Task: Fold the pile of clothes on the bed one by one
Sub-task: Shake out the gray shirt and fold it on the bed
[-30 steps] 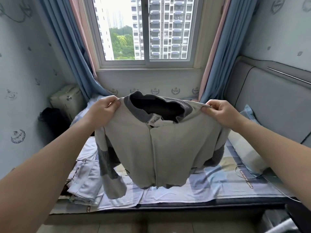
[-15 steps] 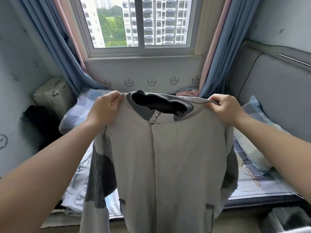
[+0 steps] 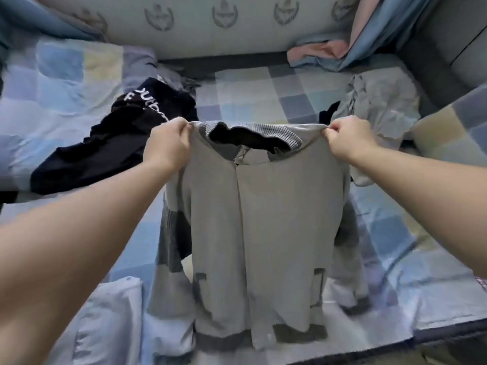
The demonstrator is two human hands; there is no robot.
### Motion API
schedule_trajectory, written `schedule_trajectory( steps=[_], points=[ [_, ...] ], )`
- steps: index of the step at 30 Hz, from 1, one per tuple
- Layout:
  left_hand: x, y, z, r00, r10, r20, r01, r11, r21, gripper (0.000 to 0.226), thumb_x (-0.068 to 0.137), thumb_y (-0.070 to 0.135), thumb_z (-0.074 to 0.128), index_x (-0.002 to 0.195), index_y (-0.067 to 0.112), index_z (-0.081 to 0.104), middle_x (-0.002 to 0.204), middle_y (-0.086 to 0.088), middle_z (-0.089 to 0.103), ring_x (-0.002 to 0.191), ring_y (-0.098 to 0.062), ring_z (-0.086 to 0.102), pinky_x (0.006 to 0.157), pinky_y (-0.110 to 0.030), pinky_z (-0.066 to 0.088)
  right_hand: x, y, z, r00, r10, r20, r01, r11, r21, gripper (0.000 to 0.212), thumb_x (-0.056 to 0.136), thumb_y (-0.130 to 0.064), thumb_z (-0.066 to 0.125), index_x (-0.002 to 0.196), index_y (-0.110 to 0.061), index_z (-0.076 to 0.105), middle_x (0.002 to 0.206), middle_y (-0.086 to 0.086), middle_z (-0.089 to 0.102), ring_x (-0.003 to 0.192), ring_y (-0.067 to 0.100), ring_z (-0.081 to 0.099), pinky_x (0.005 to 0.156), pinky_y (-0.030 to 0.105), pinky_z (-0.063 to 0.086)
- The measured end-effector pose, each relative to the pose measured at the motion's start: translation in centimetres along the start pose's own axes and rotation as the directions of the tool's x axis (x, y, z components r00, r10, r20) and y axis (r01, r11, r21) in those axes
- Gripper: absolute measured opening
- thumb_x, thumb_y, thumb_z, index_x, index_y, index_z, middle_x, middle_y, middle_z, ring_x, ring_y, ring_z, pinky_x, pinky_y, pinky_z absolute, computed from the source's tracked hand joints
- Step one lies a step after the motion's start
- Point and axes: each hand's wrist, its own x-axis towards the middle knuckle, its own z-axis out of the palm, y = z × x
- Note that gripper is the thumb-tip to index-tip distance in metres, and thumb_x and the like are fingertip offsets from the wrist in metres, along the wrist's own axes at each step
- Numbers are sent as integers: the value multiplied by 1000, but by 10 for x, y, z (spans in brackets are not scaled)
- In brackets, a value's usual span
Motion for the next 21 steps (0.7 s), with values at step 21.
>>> schedule_trajectory(
  steps=[21],
  points=[
    [-242,-127,308,686,-19,727,-53,996,76,56,98,44,53,151,30,39,166,-3,22,151,-28,19,120,-42,26,-142,231,284,763,367,532,-288,930,-229,83,93,-49,61,159,-25,17,165,0,22,150,27,22,117,48,27]
  ],
)
